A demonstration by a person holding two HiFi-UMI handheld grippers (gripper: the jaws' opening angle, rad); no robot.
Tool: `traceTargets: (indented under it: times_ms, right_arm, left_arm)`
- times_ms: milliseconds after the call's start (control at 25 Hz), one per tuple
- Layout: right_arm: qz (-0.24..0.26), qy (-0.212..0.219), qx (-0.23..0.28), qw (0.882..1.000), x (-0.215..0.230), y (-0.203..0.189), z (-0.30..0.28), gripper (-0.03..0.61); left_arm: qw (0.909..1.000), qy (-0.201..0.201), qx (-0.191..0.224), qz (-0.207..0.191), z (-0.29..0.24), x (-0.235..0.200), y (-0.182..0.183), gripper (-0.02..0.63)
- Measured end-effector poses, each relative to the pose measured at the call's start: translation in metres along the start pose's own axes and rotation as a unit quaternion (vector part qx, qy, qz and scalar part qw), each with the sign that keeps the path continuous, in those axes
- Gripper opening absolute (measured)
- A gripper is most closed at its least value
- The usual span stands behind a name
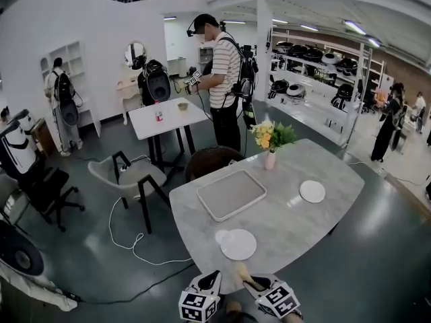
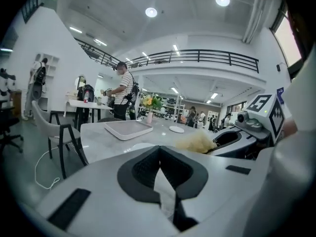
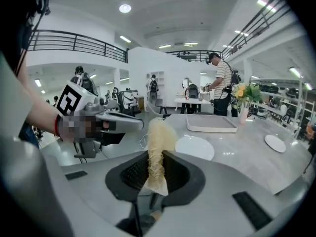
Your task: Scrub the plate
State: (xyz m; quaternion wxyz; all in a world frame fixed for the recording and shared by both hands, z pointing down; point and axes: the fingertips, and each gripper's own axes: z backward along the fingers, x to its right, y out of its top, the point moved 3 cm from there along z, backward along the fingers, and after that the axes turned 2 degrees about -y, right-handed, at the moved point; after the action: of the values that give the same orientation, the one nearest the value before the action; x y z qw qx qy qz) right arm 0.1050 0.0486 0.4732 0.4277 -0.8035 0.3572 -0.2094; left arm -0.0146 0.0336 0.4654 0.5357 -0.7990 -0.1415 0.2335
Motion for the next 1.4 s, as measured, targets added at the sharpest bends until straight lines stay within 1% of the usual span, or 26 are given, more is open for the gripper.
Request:
traceTargets:
  times_ms: [120, 200, 280, 400, 520, 680, 880, 1040, 1400]
  right_arm:
    - [-0.022, -0.015, 0.021, 0.999, -0.007, 0.001, 0.02, 0.075]
    - [-0.039, -0.028, 0.036, 0.998, -0.012, 0.002, 0.031, 0.075]
    - [-0.053, -0.036, 0.05, 0.997, -0.018, 0.002, 0.04, 0.075]
    - [-0.071, -0.032, 0.061, 0.995, -0.03, -0.002, 0.045, 0.075]
    - [-0.081, -0.026, 0.061, 0.995, -0.042, -0.006, 0.047, 0.075]
    - [-0.089, -0.021, 0.066, 0.994, -0.05, -0.008, 0.055, 0.075]
    - [-0.097, -0.022, 0.068, 0.993, -0.046, -0.013, 0.058, 0.075]
    - [-0.106, -0.018, 0.069, 0.992, -0.04, -0.014, 0.058, 0.075]
    - [-0.124, -0.003, 0.032, 0.992, -0.033, -0.029, 0.051, 0.075]
  left_arm:
    - [0.9995, 0.01, 0.024, 0.018, 0.018, 0.009, 0.003, 0.011]
    - [0.999, 0.009, 0.036, 0.025, 0.029, 0.017, 0.003, 0.011]
    - [0.9986, 0.005, 0.045, 0.026, 0.038, 0.024, 0.002, 0.011]
    - [0.9984, -0.002, 0.052, 0.024, 0.05, 0.03, 0.0, 0.011]
    - [0.9984, -0.006, 0.05, 0.027, 0.063, 0.034, -0.001, 0.011]
    - [0.9978, -0.005, 0.053, 0.041, 0.07, 0.039, -0.002, 0.011]
    - [0.9976, -0.015, 0.056, 0.038, 0.068, 0.045, 0.0, 0.011]
    - [0.9978, -0.013, 0.054, 0.038, 0.061, 0.044, 0.002, 0.011]
    - [0.9977, -0.026, 0.017, 0.061, 0.038, 0.05, -0.013, 0.011]
